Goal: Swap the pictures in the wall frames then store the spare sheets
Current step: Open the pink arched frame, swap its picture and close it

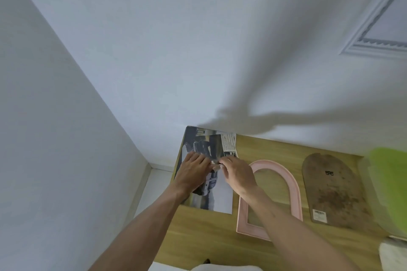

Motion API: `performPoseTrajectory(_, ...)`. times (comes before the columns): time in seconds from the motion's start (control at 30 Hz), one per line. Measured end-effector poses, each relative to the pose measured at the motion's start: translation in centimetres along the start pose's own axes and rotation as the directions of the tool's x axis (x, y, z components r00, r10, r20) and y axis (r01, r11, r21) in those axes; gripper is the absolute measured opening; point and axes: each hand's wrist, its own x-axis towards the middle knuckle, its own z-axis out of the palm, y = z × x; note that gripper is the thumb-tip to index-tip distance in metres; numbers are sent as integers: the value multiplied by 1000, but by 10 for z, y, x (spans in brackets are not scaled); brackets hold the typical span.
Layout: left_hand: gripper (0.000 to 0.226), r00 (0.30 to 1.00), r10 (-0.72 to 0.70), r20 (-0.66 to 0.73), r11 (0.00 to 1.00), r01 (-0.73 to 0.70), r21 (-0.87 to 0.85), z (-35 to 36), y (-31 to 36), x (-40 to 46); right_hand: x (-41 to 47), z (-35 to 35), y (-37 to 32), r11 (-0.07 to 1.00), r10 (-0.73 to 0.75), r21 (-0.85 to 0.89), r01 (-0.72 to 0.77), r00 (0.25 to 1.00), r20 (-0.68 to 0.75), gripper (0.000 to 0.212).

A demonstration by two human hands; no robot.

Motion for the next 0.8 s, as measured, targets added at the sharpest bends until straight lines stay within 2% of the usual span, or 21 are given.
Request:
performPoseTrajectory(0.13,46,986,-164,-12,980,162,-118,-28,-12,19,8,-29,9,996,-5,89,17,991,-133,29)
performPoseTrajectory(0.2,54,956,-293,-18,930,281,-237,-45,-18,32,10,-44,16,988,12,155,14,986,-167,34)
performPoseTrajectory(0.3,58,866,-500,33,737,445,-508,-72,-18,52,11,-68,27,958,87,284,-28,976,-199,42)
performPoseTrajectory(0.4,62,787,-610,96,526,492,-693,-92,-6,69,8,-96,31,858,187,508,-78,968,-168,51)
performPoseTrajectory(0.53,78,754,-635,168,380,494,-782,-98,9,80,-3,-123,33,664,355,719,-207,933,-58,48)
performPoseTrajectory(0.67,89,724,-584,367,189,560,-806,-95,24,82,-17,-134,45,535,468,816,-218,881,-71,48)
performPoseTrajectory(0.73,80,736,-521,432,132,569,-811,-91,35,80,-24,-137,52,468,535,850,-243,843,-54,49)
performPoseTrajectory(0.8,64,745,-496,445,118,566,-816,-88,47,76,-34,-138,60,425,591,861,-280,806,-30,48)
